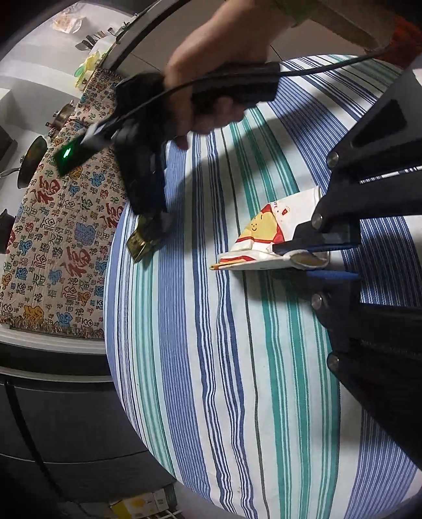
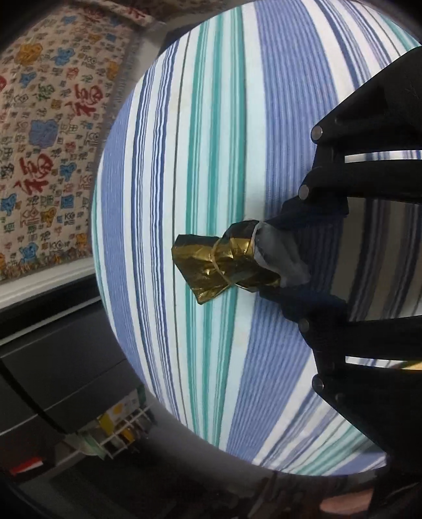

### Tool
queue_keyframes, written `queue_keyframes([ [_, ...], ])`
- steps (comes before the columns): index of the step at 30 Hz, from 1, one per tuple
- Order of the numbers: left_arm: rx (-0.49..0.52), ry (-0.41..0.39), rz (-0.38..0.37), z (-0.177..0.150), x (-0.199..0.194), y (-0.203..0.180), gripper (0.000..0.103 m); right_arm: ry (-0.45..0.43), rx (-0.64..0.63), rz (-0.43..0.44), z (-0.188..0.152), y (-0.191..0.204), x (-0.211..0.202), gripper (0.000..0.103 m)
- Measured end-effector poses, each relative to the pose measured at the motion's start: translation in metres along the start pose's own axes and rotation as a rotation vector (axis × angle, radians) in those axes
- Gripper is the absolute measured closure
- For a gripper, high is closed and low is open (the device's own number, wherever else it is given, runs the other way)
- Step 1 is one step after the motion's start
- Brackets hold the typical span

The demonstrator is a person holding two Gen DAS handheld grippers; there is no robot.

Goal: Collect trash
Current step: 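Lift the gold wrapper with the right tool while the left tool holds the white box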

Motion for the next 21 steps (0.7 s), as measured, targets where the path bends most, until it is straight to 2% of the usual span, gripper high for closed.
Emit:
queue_keyframes([
  [5, -0.013, -0.016, -0.004, 0.005, -0.007, -0.001, 0.094, -0.001, -0.121, 0.004, -0.062, -0.014, -0.055, 0.071],
  [9, -0.004, -0.010, -0.006, 0.004, -0.010, -0.015, 0.094, 0.028, -0.156, -0.038, -0.135, -0.031, -0.105, 0.070],
  [13, 0.031, 0.007, 0.008, -0.001, -0.010, -0.034, 0.094, 0.019, -0.170, -0.073, -0.182, -0.042, -0.137, 0.066],
  [16, 0.055, 0.019, 0.029, -0.006, -0.007, -0.044, 0.093, 0.013, -0.154, -0.067, -0.193, -0.051, -0.140, 0.055],
  [18, 0.054, 0.027, 0.032, -0.010, -0.005, -0.047, 0.092, 0.000, -0.127, -0.057, -0.193, -0.057, -0.142, 0.030],
  [20, 0.046, 0.029, 0.028, -0.012, -0.005, -0.047, 0.092, -0.018, -0.119, -0.045, -0.190, -0.060, -0.147, 0.023],
  [21, 0.046, 0.028, 0.028, -0.012, -0.006, -0.047, 0.092, -0.022, -0.121, -0.041, -0.185, -0.061, -0.147, 0.023],
])
Point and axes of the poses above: each gripper's, at about its wrist camera, not at the fingertips, and x roughly the way its jaws point, y to its left, z to its top, the point moved 9 cm from there along x, roughly the way its jaws point, and after that the axes turned 8 degrees about x, right-handed, at the moved point
